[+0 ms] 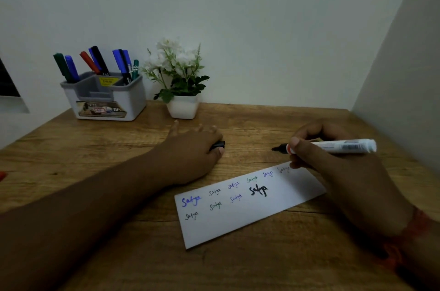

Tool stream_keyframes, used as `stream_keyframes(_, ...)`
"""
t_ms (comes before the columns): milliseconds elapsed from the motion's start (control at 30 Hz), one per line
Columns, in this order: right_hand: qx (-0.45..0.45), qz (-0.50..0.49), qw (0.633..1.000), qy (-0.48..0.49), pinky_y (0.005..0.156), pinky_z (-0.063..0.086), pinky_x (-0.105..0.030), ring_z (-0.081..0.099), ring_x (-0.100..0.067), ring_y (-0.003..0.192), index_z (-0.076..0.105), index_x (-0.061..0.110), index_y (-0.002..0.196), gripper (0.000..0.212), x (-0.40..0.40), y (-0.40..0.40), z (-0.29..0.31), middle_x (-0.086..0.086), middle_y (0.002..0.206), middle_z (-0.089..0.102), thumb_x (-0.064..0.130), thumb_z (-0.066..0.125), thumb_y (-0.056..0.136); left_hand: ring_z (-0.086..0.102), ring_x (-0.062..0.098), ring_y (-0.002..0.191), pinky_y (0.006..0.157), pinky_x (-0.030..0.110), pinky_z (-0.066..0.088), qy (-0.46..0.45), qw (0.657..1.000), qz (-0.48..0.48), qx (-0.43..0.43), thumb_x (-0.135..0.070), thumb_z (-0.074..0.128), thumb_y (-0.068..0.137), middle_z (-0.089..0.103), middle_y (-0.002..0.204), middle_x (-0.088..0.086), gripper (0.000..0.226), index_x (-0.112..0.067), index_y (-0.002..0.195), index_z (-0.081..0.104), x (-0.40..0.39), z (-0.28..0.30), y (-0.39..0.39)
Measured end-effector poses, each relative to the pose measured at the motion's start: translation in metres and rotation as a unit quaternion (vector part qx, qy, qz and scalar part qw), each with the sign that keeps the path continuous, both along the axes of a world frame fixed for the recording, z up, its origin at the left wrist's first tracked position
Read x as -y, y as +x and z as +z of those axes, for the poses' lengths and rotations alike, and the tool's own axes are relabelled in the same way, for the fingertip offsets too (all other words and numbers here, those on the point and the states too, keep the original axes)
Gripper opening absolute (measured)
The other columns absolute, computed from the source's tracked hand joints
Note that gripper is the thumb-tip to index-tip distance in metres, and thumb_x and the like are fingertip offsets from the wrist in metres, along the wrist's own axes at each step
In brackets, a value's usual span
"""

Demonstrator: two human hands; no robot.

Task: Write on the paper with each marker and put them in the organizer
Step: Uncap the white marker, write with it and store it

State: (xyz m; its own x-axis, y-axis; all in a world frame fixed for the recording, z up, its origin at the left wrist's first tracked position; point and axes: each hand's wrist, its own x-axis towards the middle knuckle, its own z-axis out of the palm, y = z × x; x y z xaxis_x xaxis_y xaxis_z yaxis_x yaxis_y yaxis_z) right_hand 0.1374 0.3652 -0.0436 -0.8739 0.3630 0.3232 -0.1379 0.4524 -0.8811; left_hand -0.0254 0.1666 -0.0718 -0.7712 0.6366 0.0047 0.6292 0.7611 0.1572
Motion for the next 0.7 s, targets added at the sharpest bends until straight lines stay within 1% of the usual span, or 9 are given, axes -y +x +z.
stream_keyframes(33, 0.002, 0.006, 1.000, 0.001, 0.073, 0.054, -0.030, 0.073, -0.008, 0.076, 0.071, 0.024, 0.086, 0.009, 0.001, 0.000, 0.001, 0.004, 0.081, 0.077, 0.032, 0.073, 0.085, 0.024, 0.015, 0.147, 0.118, 0.056, -0.008, 0.023, 1.000, 0.003, -0.003, -0.042, 0.032, 0.104, 0.033, 0.158, -0.009, 0.041, -0.032, 0.142, 0.043, 0.000, 0.001, 0.000)
stream_keyframes(100, 0.009, 0.022, 1.000, 0.002, 0.069, 0.050, -0.023, 0.072, -0.005, 0.080, 0.073, 0.025, 0.089, 0.007, 0.002, 0.002, 0.001, 0.008, 0.087, 0.077, 0.030, 0.074, 0.084, 0.050, 0.010, 0.124, 0.120, 0.056, 0.001, 0.077, 0.997, 0.002, -0.020, -0.038, 0.043, 0.102, 0.060, 0.127, -0.014, 0.027, -0.034, 0.124, 0.056, 0.001, 0.002, -0.001)
stream_keyframes(167, 0.020, 0.037, 0.999, 0.016, 0.074, 0.053, -0.025, 0.071, -0.002, 0.088, 0.076, 0.029, 0.094, 0.009, 0.002, 0.003, 0.001, 0.014, 0.097, 0.076, 0.029, 0.072, 0.086, 0.056, 0.005, 0.106, 0.117, 0.051, 0.021, 0.118, 0.992, -0.013, -0.040, -0.037, 0.053, 0.098, 0.063, 0.108, -0.018, 0.019, -0.036, 0.115, 0.061, 0.002, 0.004, 0.000)
stream_keyframes(233, 0.026, 0.049, 0.998, 0.009, 0.088, 0.057, -0.036, 0.071, -0.005, 0.095, 0.077, 0.031, 0.100, 0.015, 0.002, 0.003, 0.001, 0.013, 0.104, 0.076, 0.026, 0.070, 0.087, 0.055, -0.003, 0.097, 0.097, 0.027, 0.039, 0.173, 0.983, -0.035, -0.043, -0.031, 0.059, 0.096, 0.059, 0.100, -0.022, 0.021, -0.035, 0.116, 0.063, 0.001, 0.006, 0.003)
stream_keyframes(300, 0.018, 0.063, 0.998, -0.015, 0.096, 0.055, -0.047, 0.073, -0.011, 0.098, 0.078, 0.028, 0.102, 0.017, 0.003, 0.003, 0.002, 0.007, 0.103, 0.078, 0.021, 0.069, 0.088, 0.053, -0.008, 0.089, 0.077, 0.012, 0.039, 0.236, 0.969, -0.057, -0.034, -0.025, 0.063, 0.094, 0.061, 0.099, -0.022, 0.024, -0.035, 0.116, 0.064, -0.001, 0.010, 0.011)
stream_keyframes(367, 0.008, 0.069, 0.997, -0.027, 0.095, 0.056, -0.048, 0.074, -0.013, 0.096, 0.078, 0.025, 0.101, 0.018, 0.004, 0.004, 0.003, 0.003, 0.100, 0.079, 0.018, 0.068, 0.089, 0.058, -0.004, 0.092, 0.081, 0.022, 0.048, 0.273, 0.959, -0.077, -0.027, -0.024, 0.064, 0.093, 0.067, 0.107, -0.018, 0.027, -0.037, 0.117, 0.063, -0.003, 0.011, 0.019)
stream_keyframes(433, 0.006, 0.064, 0.998, -0.029, 0.092, 0.058, -0.042, 0.075, -0.010, 0.092, 0.078, 0.024, 0.100, 0.017, 0.003, 0.005, 0.004, 0.004, 0.097, 0.079, 0.016, 0.067, 0.089, 0.062, -0.001, 0.093, 0.084, 0.035, 0.053, 0.282, 0.955, -0.086, -0.019, -0.025, 0.066, 0.092, 0.069, 0.108, -0.017, 0.027, -0.036, 0.117, 0.062, -0.006, 0.012, 0.026)
stream_keyframes(500, 0.004, 0.063, 0.997, -0.032, 0.090, 0.059, -0.039, 0.075, -0.010, 0.091, 0.078, 0.023, 0.099, 0.017, 0.003, 0.006, 0.005, 0.003, 0.095, 0.079, 0.016, 0.067, 0.089, 0.062, 0.000, 0.093, 0.082, 0.038, 0.054, 0.287, 0.953, -0.096, -0.021, -0.026, 0.067, 0.091, 0.069, 0.108, -0.019, 0.027, -0.035, 0.117, 0.063, -0.008, 0.012, 0.030)
stream_keyframes(700, -0.002, 0.074, 0.997, -0.038, 0.092, 0.058, -0.044, 0.076, -0.014, 0.091, 0.078, 0.022, 0.097, 0.021, 0.005, 0.005, 0.005, 0.000, 0.095, 0.079, 0.026, 0.068, 0.079, 0.062, -0.002, 0.091, 0.077, 0.037, 0.054, 0.271, 0.955, -0.115, -0.049, -0.032, 0.065, 0.092, 0.068, 0.108, -0.022, 0.025, -0.037, 0.116, 0.060, -0.009, 0.013, 0.034)
